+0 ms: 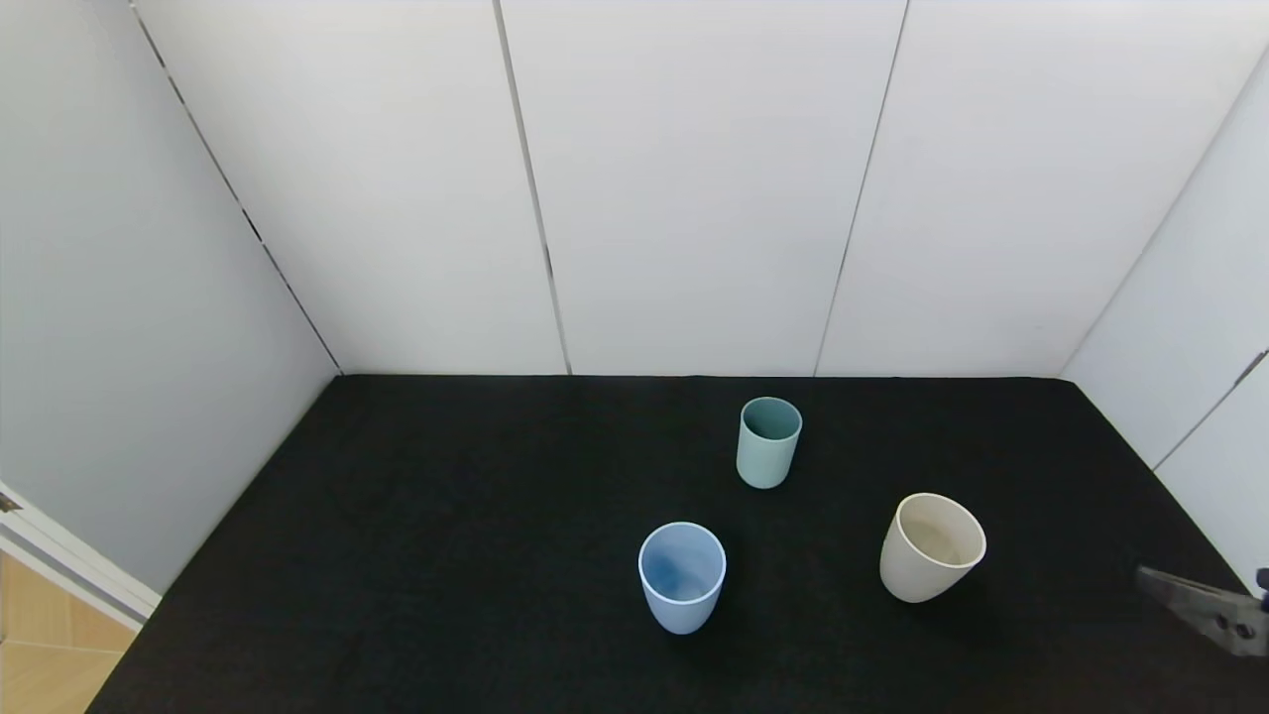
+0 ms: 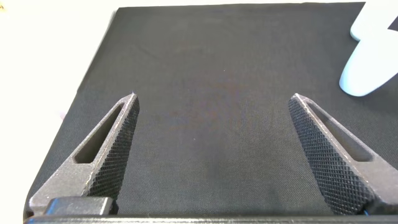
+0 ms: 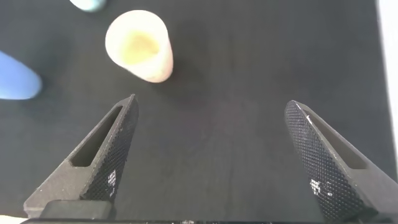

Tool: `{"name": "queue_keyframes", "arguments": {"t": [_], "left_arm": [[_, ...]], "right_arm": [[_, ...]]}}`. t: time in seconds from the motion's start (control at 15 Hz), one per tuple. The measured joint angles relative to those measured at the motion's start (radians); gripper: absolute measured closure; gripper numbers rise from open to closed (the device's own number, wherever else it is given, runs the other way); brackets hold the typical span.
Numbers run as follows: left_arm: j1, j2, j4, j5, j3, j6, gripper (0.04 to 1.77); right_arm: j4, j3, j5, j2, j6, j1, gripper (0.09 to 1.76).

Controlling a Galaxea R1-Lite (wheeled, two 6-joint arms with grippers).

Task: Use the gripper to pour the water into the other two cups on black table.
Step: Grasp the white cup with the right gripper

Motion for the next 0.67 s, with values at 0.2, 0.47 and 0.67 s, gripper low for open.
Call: {"name": "queue_keyframes", "arguments": {"t": [0.2, 0.47, 0.67], "left_arm": [[0.000, 0.000, 0.000, 0.000, 0.000, 0.000, 0.09], [0.000, 0.000, 0.000, 0.000, 0.000, 0.000, 0.09], [0.000, 0.000, 0.000, 0.000, 0.000, 0.000, 0.09]], "right_arm": [[-0.141, 0.025, 0.001, 0.191, -0.001, 0.013, 0.14], [-0.490, 0.167, -0.004, 0.386, 0.006, 0.108, 0.14], [-0.684, 0.270, -0.004, 0.485, 0.032, 0.177, 0.14]]}}
